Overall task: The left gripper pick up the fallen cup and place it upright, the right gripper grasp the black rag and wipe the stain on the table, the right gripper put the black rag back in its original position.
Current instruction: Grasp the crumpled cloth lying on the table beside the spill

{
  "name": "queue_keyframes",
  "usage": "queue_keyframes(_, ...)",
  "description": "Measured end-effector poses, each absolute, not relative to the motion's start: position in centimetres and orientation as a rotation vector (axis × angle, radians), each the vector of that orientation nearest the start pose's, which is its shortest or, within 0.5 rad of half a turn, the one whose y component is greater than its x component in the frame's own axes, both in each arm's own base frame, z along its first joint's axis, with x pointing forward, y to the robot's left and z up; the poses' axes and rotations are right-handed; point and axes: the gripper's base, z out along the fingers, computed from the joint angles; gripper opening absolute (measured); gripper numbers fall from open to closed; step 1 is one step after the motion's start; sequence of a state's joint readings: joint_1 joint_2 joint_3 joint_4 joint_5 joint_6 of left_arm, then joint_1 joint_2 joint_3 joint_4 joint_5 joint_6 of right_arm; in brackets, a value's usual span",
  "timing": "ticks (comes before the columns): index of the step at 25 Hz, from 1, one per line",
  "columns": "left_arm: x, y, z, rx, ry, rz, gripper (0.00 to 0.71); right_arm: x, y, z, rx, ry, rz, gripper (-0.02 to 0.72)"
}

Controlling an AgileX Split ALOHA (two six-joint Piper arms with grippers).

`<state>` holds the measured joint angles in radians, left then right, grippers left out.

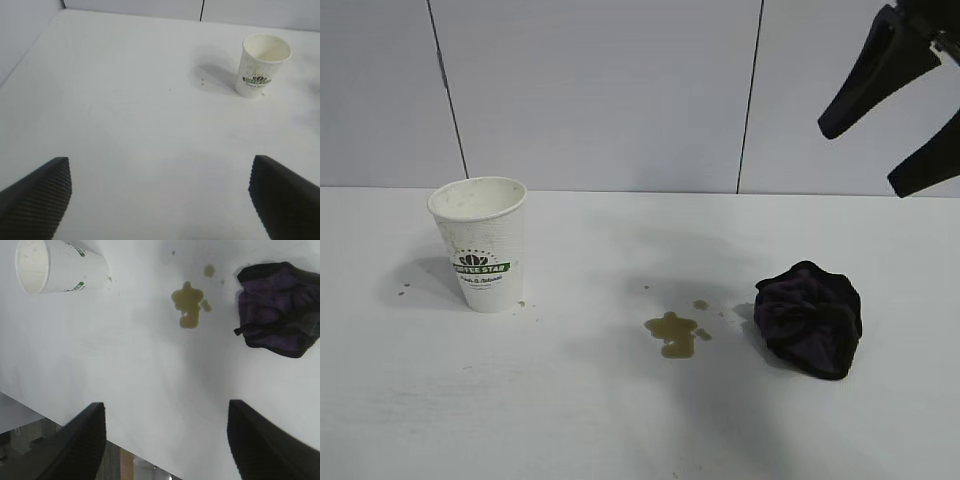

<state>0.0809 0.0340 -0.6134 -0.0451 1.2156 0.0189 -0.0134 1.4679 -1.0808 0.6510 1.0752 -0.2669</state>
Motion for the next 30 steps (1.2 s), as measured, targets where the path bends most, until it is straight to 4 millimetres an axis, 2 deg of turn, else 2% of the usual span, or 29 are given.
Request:
queue_keyframes(6, -0.7, 0.0, 27.2, -0.024, 2.188, 0.033, 0.694, 27.7, 4.1, 27.8, -0.041, 2.792, 0.73, 0.473)
queue_keyframes(11, -0.2, 0.1, 26.7, 0.016, 2.176, 0.015, 0.694, 27.6, 3.1, 27.2, -0.118, 2.84, 0.546, 0.473)
queue_keyframes(16, -0.1, 0.1, 26.6, 0.026, 2.17, 0.009, 0.694, 28.6, 2.2, 27.0, -0.106, 2.767, 0.396, 0.473)
queue_keyframes(20, -0.1, 0.1, 26.6, 0.028, 2.166, 0.008, 0.694, 29.7, 2.1, 25.3, -0.105, 2.803, 0.372, 0.473)
queue_keyframes(24, -0.1, 0.1, 26.6, 0.03, 2.166, 0.007, 0.694, 30.9, 3.4, 22.1, -0.187, 2.902, 0.349, 0.473)
queue_keyframes(30, -0.1, 0.1, 26.6, 0.057, 2.165, -0.008, 0.694, 33.7, 6.0, 20.2, -0.246, 2.88, 0.341, 0.538)
